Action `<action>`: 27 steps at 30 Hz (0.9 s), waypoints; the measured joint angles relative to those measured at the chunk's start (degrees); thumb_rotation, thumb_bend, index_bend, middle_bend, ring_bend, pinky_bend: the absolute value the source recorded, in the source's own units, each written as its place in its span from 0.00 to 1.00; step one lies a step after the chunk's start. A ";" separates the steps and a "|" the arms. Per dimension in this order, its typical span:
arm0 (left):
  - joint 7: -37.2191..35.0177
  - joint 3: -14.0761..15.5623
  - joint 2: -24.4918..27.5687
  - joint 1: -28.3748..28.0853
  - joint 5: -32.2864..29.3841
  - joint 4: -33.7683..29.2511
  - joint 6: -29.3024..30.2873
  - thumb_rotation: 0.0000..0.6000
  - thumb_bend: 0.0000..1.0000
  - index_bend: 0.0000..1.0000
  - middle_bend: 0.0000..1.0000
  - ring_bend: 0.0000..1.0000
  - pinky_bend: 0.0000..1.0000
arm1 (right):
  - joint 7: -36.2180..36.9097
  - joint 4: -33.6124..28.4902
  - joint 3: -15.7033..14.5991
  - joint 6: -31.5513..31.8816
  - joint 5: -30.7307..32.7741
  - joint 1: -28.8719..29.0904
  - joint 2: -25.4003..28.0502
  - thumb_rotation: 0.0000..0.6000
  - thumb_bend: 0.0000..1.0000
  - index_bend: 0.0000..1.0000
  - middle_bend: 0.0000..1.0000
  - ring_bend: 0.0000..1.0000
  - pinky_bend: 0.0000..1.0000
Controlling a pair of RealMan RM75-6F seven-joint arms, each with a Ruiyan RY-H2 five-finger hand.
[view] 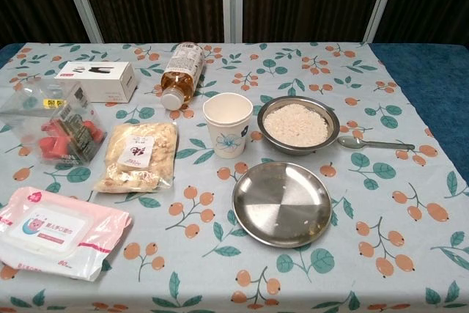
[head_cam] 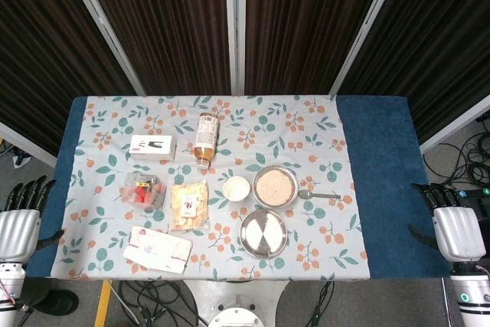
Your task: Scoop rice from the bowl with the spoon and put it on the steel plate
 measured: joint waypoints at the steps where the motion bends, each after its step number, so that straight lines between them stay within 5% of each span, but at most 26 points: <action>1: -0.06 -0.01 -0.07 0.03 0.00 0.09 0.04 1.00 0.00 0.13 0.15 0.10 0.08 | -0.04 -0.06 -0.02 -0.02 -0.05 0.03 0.00 1.00 0.06 0.20 0.27 0.16 0.22; 14: -1.29 -0.32 -0.94 -0.01 1.05 1.77 0.82 1.00 0.00 0.13 0.15 0.10 0.08 | -0.45 -0.69 0.13 -3.87 0.11 2.31 -0.64 1.00 0.06 0.26 0.34 0.17 0.22; 20: -2.27 -0.19 -1.35 0.05 1.20 2.60 0.69 1.00 0.00 0.14 0.15 0.10 0.08 | -1.23 0.96 1.40 -13.92 2.85 8.08 -3.01 1.00 0.06 0.29 0.34 0.17 0.22; 27: -2.51 -0.15 -1.62 -0.11 0.67 3.22 -0.33 1.00 0.00 0.14 0.15 0.10 0.08 | -3.12 10.31 3.62 -27.10 8.97 17.17 -11.87 1.00 0.07 0.32 0.37 0.17 0.22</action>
